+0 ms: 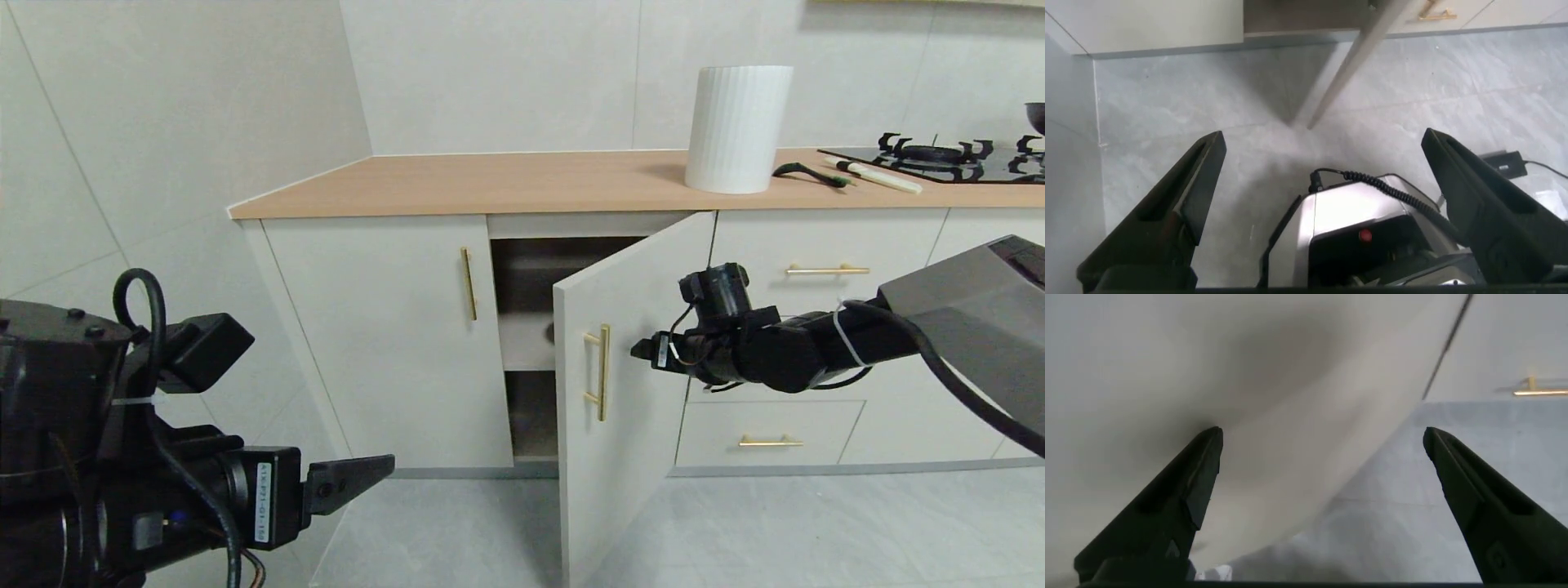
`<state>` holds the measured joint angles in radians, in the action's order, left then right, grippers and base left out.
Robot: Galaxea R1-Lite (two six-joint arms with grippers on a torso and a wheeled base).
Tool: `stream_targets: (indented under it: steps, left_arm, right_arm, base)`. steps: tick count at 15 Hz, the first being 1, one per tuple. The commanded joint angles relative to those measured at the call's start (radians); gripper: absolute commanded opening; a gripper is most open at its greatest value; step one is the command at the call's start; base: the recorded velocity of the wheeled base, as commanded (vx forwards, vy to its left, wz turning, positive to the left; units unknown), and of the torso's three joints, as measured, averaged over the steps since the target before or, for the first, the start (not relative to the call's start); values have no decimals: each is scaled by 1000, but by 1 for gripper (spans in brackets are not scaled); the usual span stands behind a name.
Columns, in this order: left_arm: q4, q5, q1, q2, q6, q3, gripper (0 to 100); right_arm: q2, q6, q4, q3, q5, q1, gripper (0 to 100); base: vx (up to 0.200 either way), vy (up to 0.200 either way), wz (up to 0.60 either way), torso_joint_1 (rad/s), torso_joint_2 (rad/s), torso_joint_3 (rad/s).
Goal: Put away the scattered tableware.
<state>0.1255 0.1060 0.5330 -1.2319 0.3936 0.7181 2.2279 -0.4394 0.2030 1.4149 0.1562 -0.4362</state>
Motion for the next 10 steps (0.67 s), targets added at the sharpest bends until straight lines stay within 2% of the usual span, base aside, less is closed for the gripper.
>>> stream_targets:
  steps: [1,5,10]
  left_arm:
    - [0,0,-1,-6,1,0,100]
    - [0,-2,-1,-15,1,-3,100]
    - [0,-3,-1,-18,1,-2,100]
  right_arm:
    - [22,-16,19,3,-1,-3,100]
    - [44,-65,104,4,-20,-4,100]
    - [85,-142,118,67,-18,-12,100]
  base:
    - [0,0,0,0,0,0]
    - [0,0,0,0,0,0]
    - [200,0,0,0,1,1]
